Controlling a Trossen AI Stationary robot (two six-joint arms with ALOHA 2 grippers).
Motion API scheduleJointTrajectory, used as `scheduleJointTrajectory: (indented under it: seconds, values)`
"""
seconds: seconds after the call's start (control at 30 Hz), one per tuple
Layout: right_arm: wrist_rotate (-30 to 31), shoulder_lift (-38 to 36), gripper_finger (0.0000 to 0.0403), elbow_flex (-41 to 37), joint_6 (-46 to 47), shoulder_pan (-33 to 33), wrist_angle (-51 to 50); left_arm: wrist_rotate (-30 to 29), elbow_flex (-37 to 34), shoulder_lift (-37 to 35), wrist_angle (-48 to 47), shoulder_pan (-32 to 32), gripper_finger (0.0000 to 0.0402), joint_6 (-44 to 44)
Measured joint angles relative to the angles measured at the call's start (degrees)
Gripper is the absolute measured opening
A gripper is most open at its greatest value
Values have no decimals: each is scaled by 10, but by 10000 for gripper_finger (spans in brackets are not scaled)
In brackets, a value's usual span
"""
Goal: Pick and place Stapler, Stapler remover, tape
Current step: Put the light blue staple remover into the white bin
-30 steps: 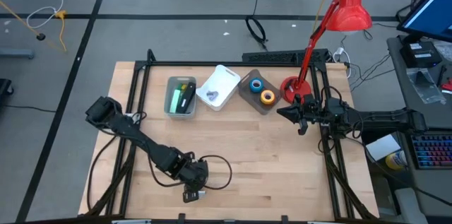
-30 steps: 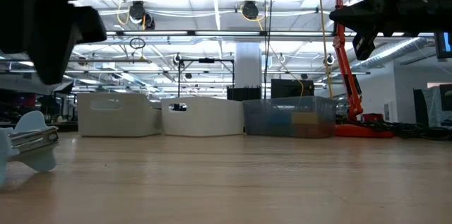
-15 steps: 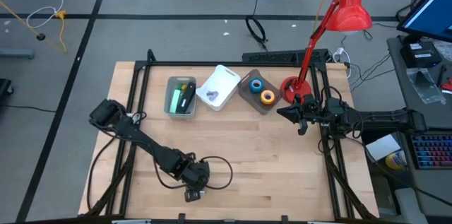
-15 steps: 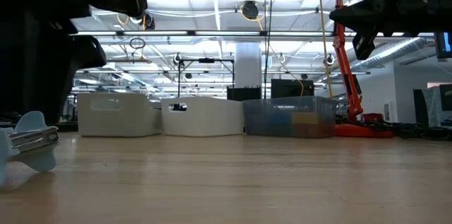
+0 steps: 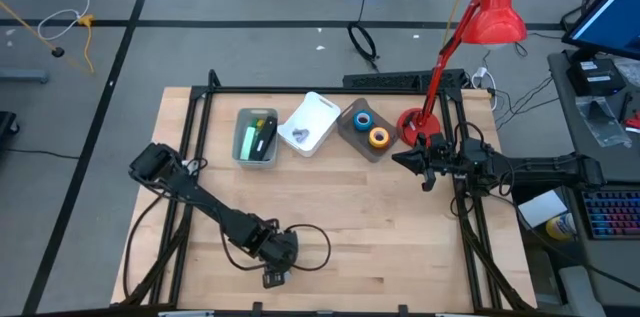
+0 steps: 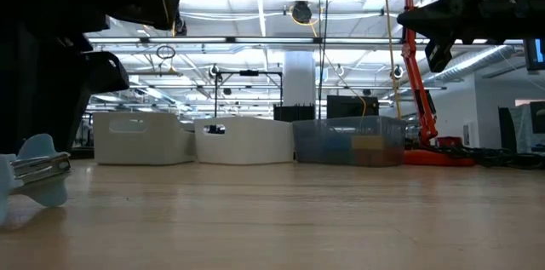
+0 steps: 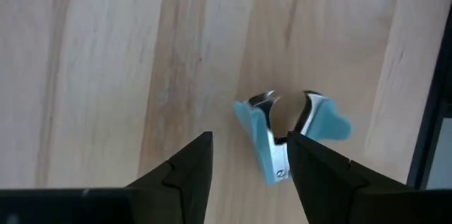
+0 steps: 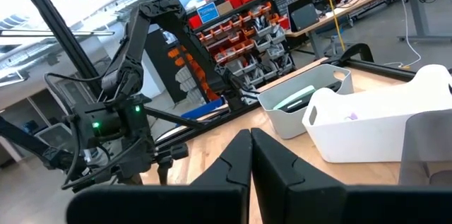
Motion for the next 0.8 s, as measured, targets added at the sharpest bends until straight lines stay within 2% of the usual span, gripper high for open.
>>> scheduleJointTrajectory:
  seconds: [0.23, 0.57, 0.73, 0.8]
  values:
    - [0, 0, 1, 0, 0, 0, 0, 1, 0, 0, 1, 2, 167, 2]
    - [0, 0, 1, 0, 0, 0, 0, 0, 0, 0, 4, 6, 75, 1]
    - [0, 0, 1, 0, 0, 0, 0, 0, 0, 0, 4, 3, 15, 3]
    - [0, 0, 1, 0, 0, 0, 0, 0, 0, -1, 4, 3, 7, 2]
